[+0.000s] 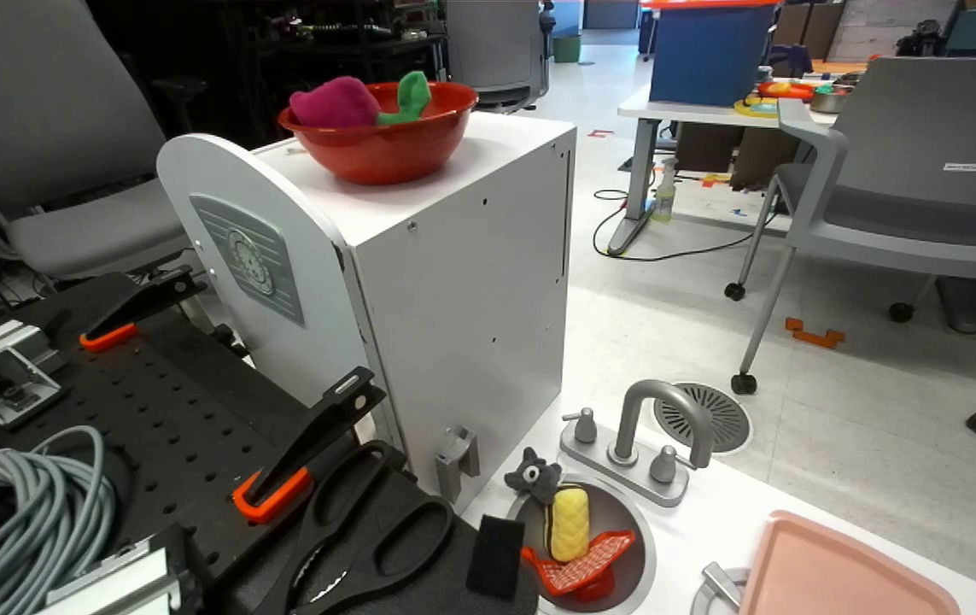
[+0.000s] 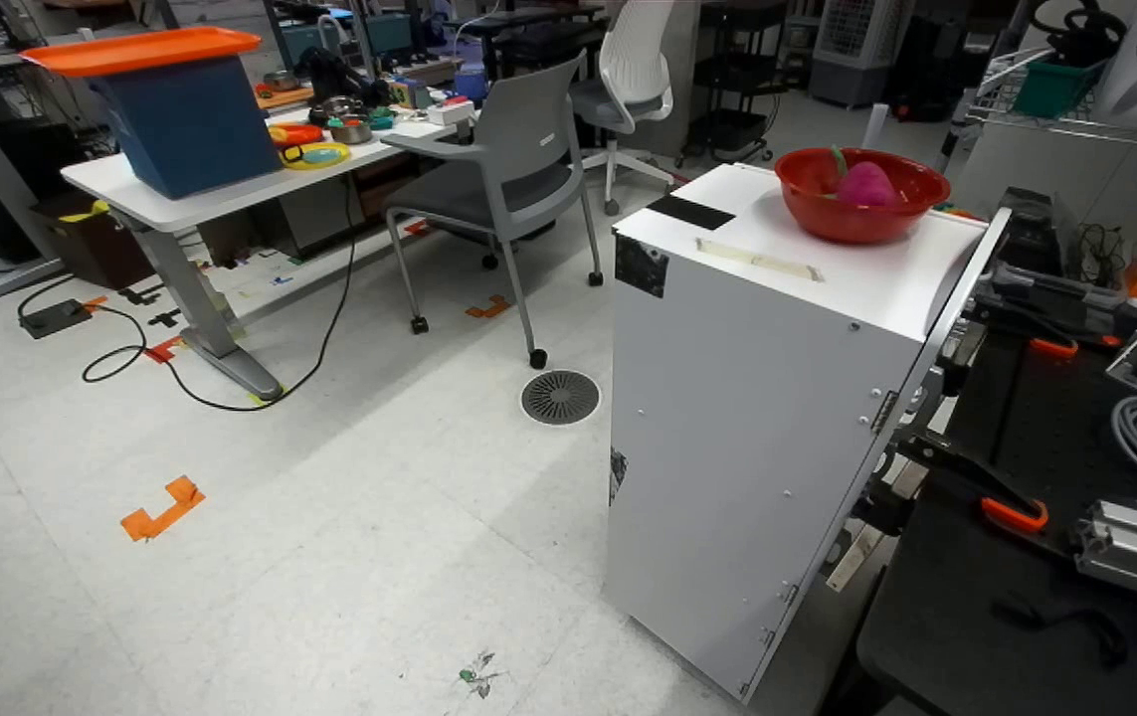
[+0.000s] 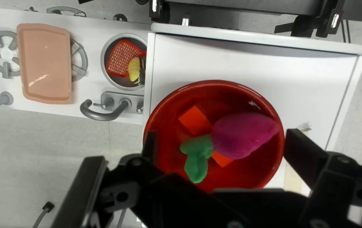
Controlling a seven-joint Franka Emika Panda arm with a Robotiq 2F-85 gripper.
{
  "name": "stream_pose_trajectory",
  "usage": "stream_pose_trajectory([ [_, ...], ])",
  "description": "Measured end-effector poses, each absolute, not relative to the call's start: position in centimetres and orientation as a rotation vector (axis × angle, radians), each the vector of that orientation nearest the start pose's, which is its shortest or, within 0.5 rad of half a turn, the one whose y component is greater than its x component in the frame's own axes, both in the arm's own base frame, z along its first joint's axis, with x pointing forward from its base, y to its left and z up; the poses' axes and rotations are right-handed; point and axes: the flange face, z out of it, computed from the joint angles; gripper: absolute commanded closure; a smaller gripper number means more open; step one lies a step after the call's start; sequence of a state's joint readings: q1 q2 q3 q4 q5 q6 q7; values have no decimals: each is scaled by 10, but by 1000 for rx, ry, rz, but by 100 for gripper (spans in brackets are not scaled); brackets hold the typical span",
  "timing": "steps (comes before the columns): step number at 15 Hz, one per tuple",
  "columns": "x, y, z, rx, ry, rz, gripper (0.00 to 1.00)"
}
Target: Remove the beetroot plushie out of the bowl
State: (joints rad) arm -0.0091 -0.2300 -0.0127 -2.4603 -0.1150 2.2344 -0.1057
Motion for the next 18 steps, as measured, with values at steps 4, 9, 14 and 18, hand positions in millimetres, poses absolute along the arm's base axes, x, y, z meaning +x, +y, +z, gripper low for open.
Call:
stream_pose_trajectory([
  [4,452,-23,366,-3150,-292,41,0],
  [9,454,-26,360,-3105,-254,60,0],
  [14,452,-26,357,-3113,-199,72,0],
  [18,448,-21,352,-3118,-136,94,0],
])
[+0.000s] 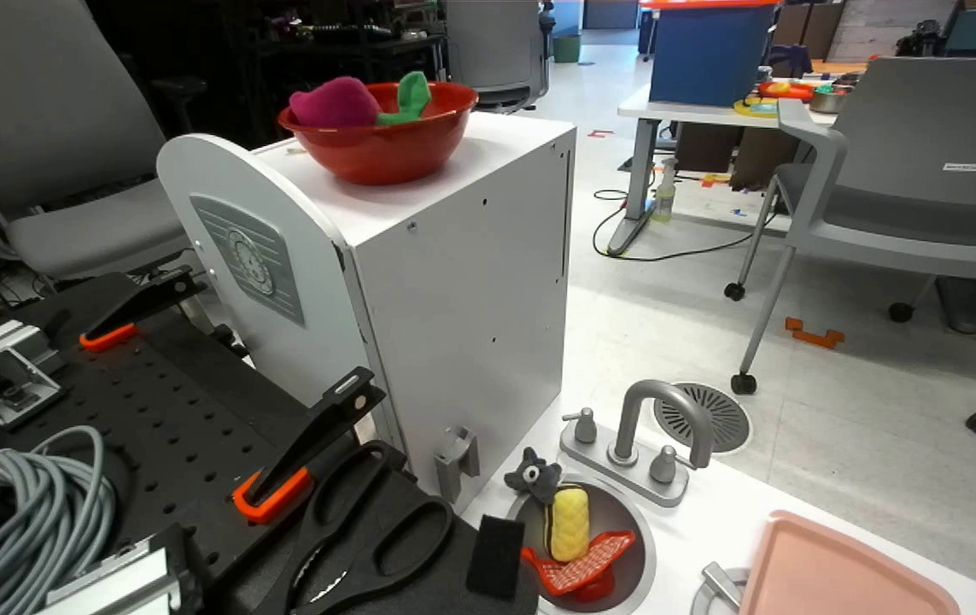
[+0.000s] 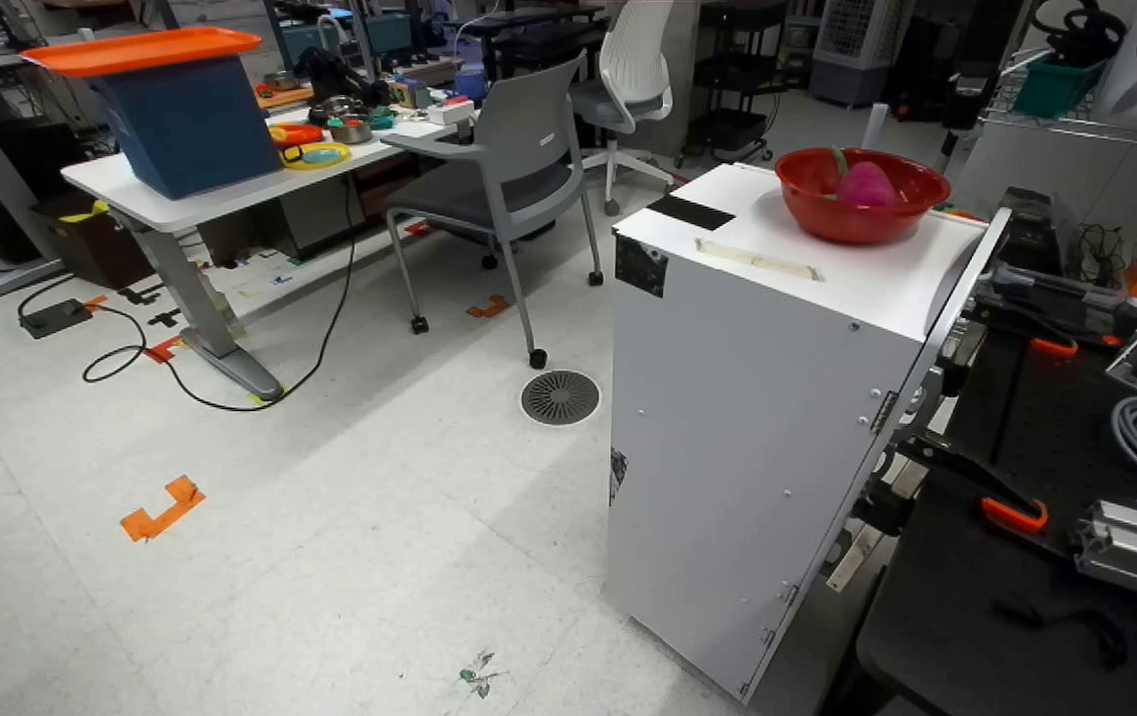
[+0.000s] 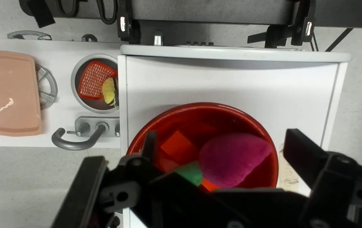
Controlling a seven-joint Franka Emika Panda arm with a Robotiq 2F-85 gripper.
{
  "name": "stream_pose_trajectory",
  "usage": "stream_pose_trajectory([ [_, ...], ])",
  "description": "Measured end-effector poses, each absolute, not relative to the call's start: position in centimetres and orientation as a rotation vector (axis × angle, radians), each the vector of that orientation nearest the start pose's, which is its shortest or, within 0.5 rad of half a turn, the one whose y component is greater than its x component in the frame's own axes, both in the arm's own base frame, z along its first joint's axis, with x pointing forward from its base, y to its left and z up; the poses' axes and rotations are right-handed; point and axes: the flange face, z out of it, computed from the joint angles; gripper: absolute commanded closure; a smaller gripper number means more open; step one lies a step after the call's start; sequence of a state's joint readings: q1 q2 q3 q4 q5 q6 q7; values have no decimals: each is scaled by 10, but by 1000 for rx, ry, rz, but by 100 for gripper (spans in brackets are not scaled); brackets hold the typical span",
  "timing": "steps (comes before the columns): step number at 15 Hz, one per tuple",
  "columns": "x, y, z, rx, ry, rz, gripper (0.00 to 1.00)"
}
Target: Remove the beetroot plushie out of the bowl
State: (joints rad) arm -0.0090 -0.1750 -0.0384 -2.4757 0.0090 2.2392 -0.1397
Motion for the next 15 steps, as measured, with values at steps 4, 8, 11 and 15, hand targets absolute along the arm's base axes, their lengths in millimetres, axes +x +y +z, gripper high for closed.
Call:
stream_pose_trajectory([
  [4,446,-19,349,-3119,-116,107,0],
  [8,446,-19,351,-3121,-55,101,0],
  [11,448,-19,354,-3121,23,91,0],
  [15,450,-20,356,-3111,159,83,0],
])
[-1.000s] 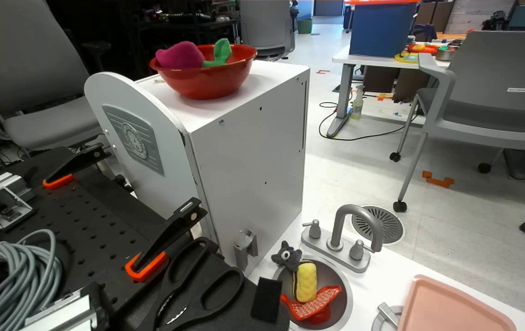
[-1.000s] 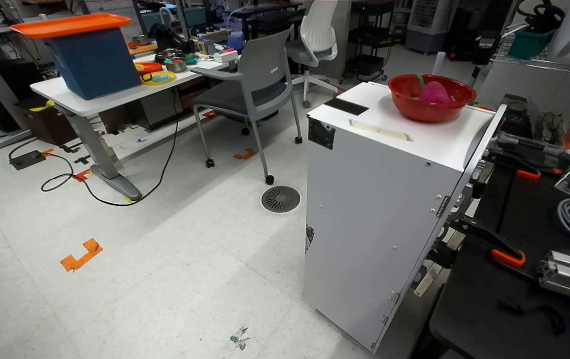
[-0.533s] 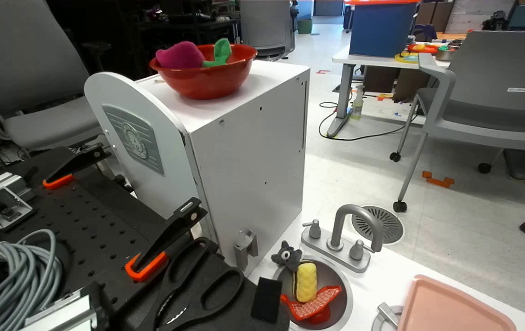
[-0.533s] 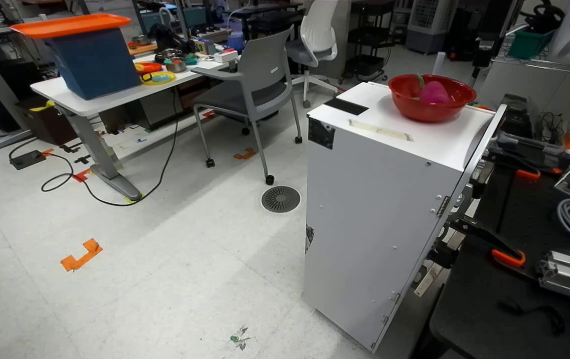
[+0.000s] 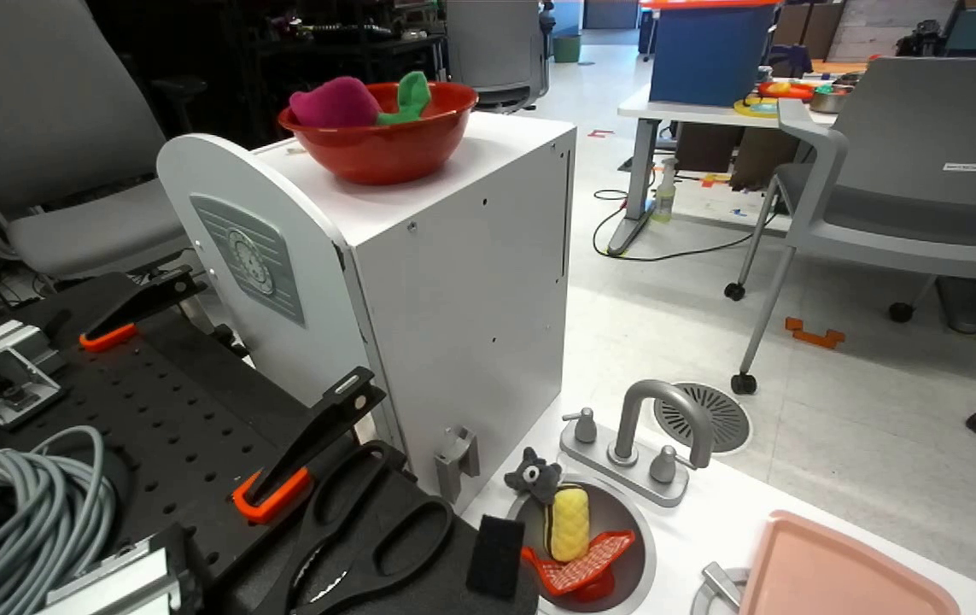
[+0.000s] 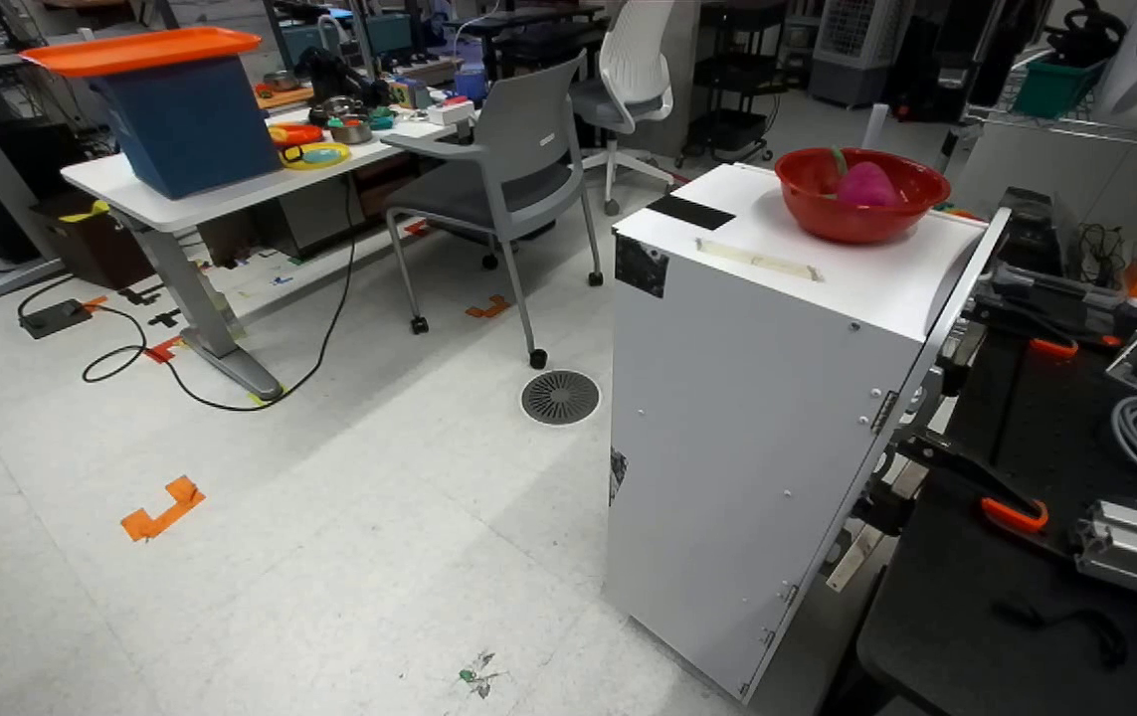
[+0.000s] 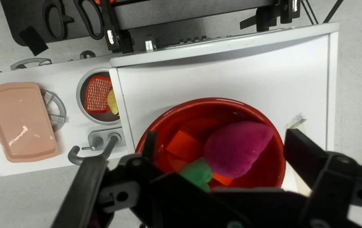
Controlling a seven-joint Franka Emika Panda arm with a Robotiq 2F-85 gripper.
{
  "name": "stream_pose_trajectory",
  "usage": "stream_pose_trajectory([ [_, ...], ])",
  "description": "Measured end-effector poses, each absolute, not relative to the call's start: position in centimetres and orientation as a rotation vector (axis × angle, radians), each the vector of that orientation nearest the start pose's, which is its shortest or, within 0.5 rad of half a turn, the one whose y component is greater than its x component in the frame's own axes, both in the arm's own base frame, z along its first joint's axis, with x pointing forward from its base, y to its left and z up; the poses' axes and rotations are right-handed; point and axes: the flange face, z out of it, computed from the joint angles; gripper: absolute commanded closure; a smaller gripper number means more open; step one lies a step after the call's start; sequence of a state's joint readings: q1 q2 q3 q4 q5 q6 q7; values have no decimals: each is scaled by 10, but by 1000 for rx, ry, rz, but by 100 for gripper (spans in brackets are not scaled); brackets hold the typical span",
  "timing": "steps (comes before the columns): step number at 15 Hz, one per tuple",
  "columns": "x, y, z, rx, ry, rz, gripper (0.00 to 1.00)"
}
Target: Remove the beetroot plushie out of the bowl
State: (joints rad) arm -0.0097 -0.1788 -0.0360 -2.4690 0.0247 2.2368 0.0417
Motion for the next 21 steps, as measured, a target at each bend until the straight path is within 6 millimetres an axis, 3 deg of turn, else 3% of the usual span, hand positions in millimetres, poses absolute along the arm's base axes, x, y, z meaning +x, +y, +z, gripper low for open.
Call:
stream_pose_trajectory([
  [6,454,-31,349,-3085,217,105,0],
  [13,479,-48,323,-3049,245,169,0],
  [21,495,-16,336,-2970,352,125,0],
])
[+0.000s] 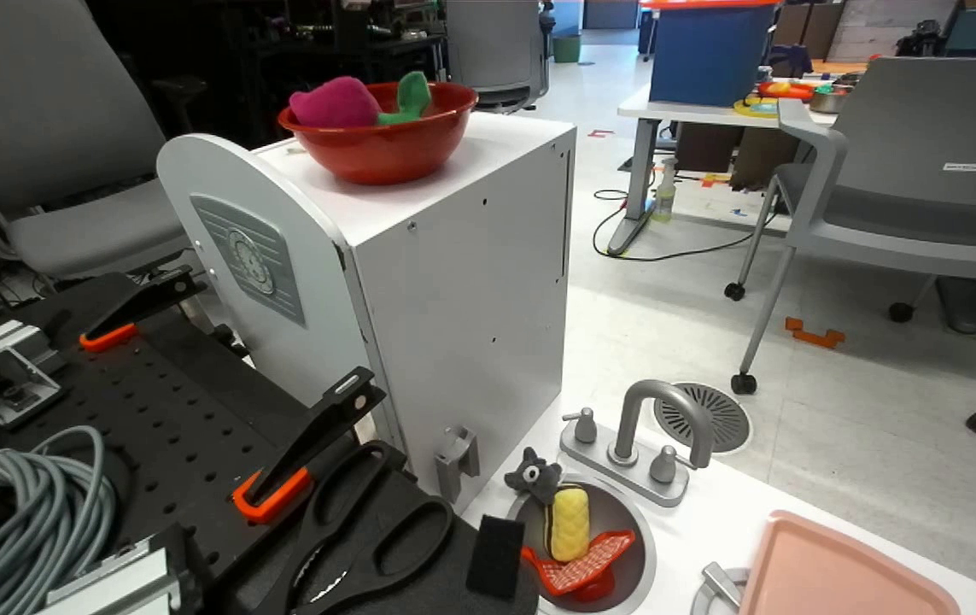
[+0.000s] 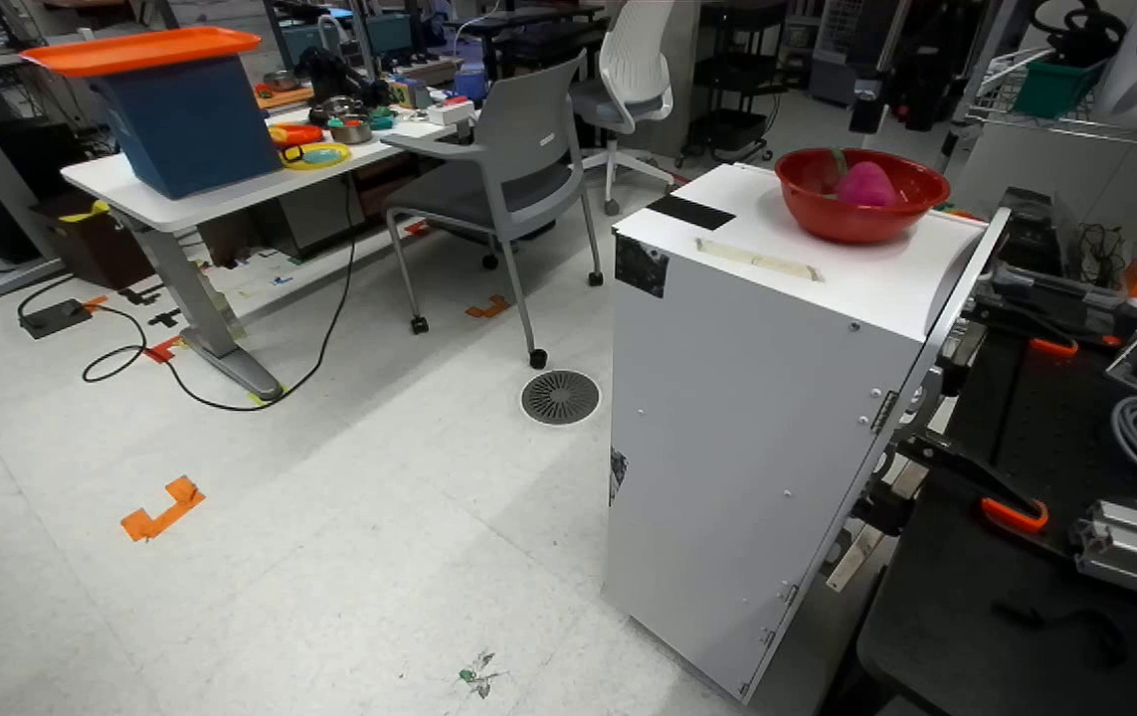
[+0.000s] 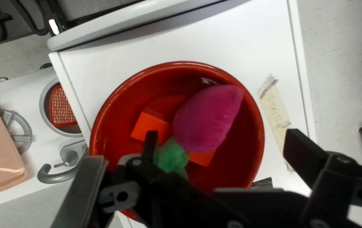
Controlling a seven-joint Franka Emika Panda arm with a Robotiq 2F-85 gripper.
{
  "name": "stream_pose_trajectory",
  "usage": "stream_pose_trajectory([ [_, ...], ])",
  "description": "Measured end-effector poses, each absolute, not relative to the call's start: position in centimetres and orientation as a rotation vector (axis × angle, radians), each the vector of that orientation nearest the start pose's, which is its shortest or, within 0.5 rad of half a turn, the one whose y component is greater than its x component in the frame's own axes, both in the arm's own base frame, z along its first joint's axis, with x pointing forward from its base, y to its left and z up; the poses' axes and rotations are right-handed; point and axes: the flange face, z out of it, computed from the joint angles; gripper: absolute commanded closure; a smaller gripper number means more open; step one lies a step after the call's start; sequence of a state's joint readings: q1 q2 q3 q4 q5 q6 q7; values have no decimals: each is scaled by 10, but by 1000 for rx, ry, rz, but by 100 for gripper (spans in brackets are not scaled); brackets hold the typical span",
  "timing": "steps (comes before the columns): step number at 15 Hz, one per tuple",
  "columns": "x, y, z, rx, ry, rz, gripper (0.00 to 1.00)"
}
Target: Remove the beetroot plushie out of the bowl
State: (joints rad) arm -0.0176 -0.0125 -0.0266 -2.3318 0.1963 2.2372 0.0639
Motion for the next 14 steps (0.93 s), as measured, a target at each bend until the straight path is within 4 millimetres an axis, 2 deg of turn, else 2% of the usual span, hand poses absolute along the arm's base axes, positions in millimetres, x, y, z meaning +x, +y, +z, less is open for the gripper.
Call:
stream_pose_trajectory([
  [5,493,-13,333,-2955,400,142,0],
  [14,476,-21,315,-2939,494,262,0],
])
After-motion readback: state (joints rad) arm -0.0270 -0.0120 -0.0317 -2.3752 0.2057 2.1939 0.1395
